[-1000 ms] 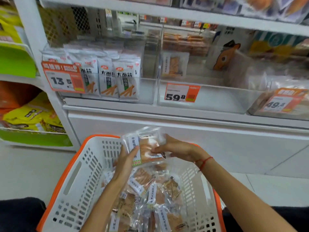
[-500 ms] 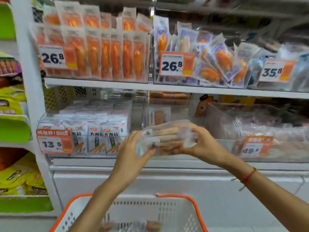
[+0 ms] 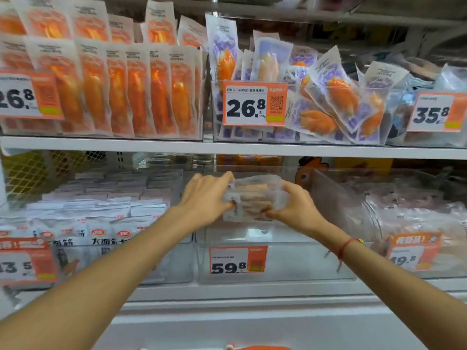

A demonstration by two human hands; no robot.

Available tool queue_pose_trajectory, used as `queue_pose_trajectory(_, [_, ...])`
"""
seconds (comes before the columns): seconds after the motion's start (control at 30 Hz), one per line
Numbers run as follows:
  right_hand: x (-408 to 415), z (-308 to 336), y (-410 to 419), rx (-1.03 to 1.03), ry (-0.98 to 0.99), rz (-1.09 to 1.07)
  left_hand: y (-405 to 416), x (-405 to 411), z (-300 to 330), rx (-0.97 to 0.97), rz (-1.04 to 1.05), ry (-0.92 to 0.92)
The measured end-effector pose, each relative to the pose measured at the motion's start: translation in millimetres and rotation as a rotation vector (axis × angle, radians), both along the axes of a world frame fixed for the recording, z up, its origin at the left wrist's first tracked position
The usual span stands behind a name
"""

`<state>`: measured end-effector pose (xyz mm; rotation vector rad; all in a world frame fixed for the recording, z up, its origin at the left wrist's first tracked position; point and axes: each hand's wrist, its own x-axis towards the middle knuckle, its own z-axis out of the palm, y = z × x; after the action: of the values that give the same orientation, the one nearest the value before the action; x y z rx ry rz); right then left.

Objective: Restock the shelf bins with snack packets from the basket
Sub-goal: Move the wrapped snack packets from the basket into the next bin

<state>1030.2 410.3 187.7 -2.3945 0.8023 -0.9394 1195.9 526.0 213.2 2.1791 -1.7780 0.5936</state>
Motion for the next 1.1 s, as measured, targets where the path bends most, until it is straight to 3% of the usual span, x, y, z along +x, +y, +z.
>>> queue_pose_trajectory(0.2, [66.3, -11.3, -62.6, 0.344, 0.242, -0.061, -61.5, 28.0, 1.1, 0.378, 0.135, -0.106])
queue_pose_trajectory(0.3, [89.6, -20.8, -81.4, 0.408, 0.385, -0.125, -85.1, 38.7, -6.8, 0.535, 0.221, -0.235])
queue_pose_trajectory(0.47, [111.8, -35.2, -99.2, 0.435, 0.447, -0.192, -102.7, 48.0, -12.1, 0.582, 0.254, -0.476])
queue_pose_trajectory(0.6, [124.2, -44.5, -106.9, 0.444, 0.474, -0.211, -105.3, 44.7, -11.0, 0.585, 0.206, -0.415])
queue_pose_trajectory(0.77, [123.6, -54.2, -109.7, 0.506, 0.370, -0.164, -103.4, 48.8, -8.4, 0.535, 0.098, -0.259])
queue_pose_trajectory(0.87, [124.1, -55.3, -107.0, 0.533, 0.332, -0.133, -101.7, 48.6, -16.2, 0.770, 0.007, -0.274])
queue_pose_trajectory(0.97, [122.2, -48.5, -96.9, 0.466, 0.364, -0.181, -106.2, 50.7, -28.8, 0.981, 0.078, -0.334])
queue_pose_trajectory(1.1, [112.7, -36.0, -92.0, 0.395, 0.292, -0.285, -109.0, 55.2, -32.1, 1.047, 0.167, -0.337])
